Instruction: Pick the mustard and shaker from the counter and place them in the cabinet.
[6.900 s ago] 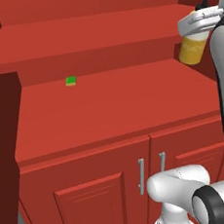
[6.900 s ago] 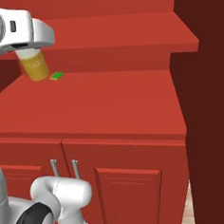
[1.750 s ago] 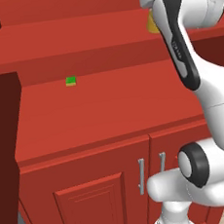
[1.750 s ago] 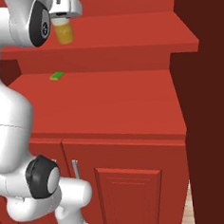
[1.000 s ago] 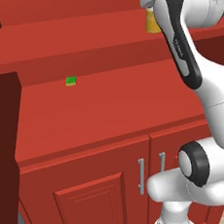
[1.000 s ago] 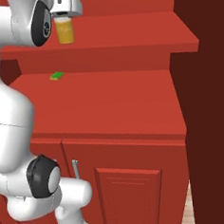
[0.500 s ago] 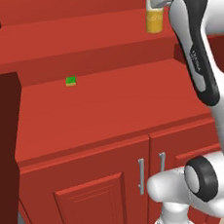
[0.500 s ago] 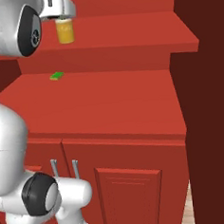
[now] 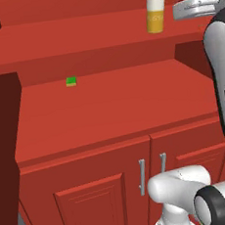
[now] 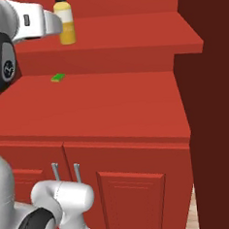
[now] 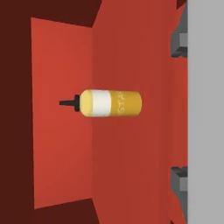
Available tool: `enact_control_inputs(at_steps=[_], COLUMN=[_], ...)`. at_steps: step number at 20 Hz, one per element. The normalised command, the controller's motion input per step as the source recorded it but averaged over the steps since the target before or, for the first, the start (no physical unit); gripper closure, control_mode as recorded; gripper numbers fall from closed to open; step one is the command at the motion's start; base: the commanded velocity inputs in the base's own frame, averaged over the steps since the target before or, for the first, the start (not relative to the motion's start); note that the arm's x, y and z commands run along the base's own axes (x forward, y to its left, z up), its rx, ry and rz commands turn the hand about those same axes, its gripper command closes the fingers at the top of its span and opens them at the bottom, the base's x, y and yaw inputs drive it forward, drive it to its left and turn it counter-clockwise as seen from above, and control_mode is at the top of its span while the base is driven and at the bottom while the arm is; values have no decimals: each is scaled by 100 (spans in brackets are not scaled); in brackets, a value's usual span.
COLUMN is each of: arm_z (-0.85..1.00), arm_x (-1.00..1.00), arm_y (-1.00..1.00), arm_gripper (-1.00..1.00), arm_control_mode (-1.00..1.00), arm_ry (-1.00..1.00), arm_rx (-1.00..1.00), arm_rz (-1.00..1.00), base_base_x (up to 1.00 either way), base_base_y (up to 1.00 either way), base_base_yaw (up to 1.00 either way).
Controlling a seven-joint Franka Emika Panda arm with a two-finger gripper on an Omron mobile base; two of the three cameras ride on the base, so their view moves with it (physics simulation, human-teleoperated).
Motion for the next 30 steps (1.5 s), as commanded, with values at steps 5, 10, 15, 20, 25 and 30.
enact_control_inputs(at_steps=[5, 10, 15, 20, 25, 30], arm_z=[-38, -70, -89, -100, -98, -79], arm_x=[-100, -100, -99, -61, -13, 0], arm_y=[0, 4, 3, 0, 0, 1], arm_gripper=[-100, -100, -100, -100, -100, -100], arm_control_mode=[-100, -100, -100, -100, -100, -100], arm_ry=[-5, -4, 0, 3, 17, 28], arm_rx=[0, 0, 0, 0, 0, 2], arm_rz=[0, 1, 3, 3, 1, 0], base_base_x=[0, 0, 0, 0, 0, 0], base_base_y=[0, 0, 0, 0, 0, 0], base_base_yaw=[0, 0, 0, 0, 0, 0])
